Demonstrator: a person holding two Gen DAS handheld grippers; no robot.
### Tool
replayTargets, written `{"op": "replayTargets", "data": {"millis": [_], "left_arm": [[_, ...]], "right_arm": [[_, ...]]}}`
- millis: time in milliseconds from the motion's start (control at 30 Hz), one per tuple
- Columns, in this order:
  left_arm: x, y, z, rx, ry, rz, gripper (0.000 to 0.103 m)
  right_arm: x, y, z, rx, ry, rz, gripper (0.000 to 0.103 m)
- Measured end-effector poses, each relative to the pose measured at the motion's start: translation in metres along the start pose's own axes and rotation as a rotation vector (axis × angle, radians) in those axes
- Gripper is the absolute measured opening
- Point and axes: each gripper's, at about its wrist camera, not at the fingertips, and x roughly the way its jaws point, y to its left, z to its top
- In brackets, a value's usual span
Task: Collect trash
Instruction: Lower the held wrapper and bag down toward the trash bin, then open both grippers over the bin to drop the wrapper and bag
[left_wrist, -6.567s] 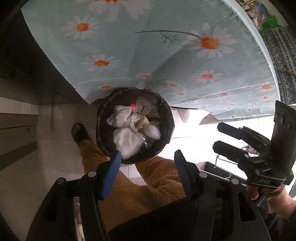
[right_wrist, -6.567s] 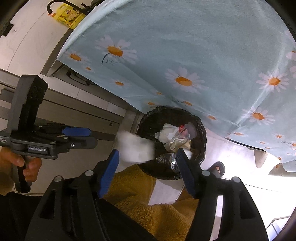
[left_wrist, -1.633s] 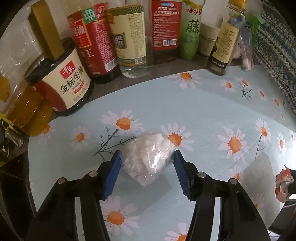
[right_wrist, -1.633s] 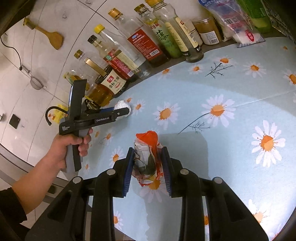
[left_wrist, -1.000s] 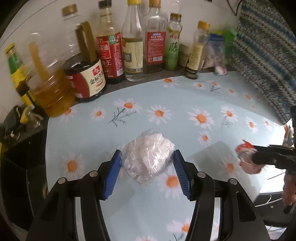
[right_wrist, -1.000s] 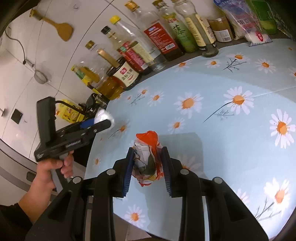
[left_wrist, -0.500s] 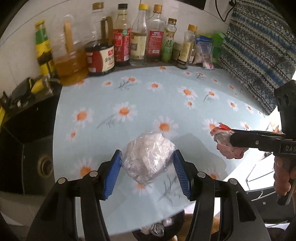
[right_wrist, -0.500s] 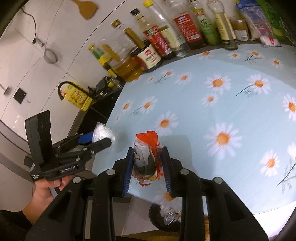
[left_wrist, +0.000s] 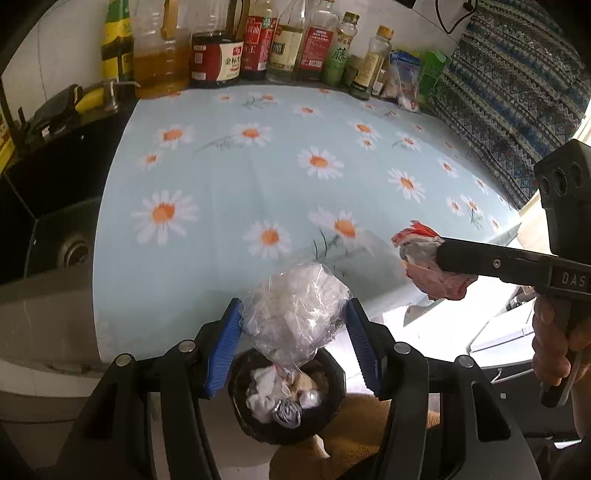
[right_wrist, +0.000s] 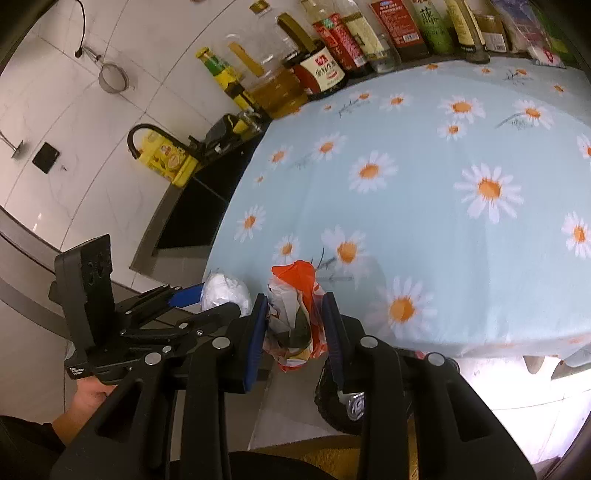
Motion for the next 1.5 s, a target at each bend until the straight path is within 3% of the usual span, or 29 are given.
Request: {"op": "replayTargets", "data": {"millis": [267, 733, 1133, 1500], "left_arm": [[-0.008, -0.001, -0.034, -0.026, 0.016, -0.021, 0.055], [0.012, 0.008, -0.083, -0.082, 0.14, -0.05, 0.055], [0.05, 0.015, -0.105, -0.149, 0.254, -0.058, 0.055], [0.06, 0.019, -0.109, -0.172, 0.287, -0.072, 0.056]], "right_arm": [[0.008, 0.01, -0.026, -0.014, 0.038, -0.002, 0.032], [0.032, 0.003, -0.066, -0.006, 0.12, -0.02, 0.032], [0.066, -0.028, -0.095, 0.048, 0.246, -0.049, 0.032], [0.076, -0.033, -0.105, 0.063, 0.262, -0.076, 0.034]]}}
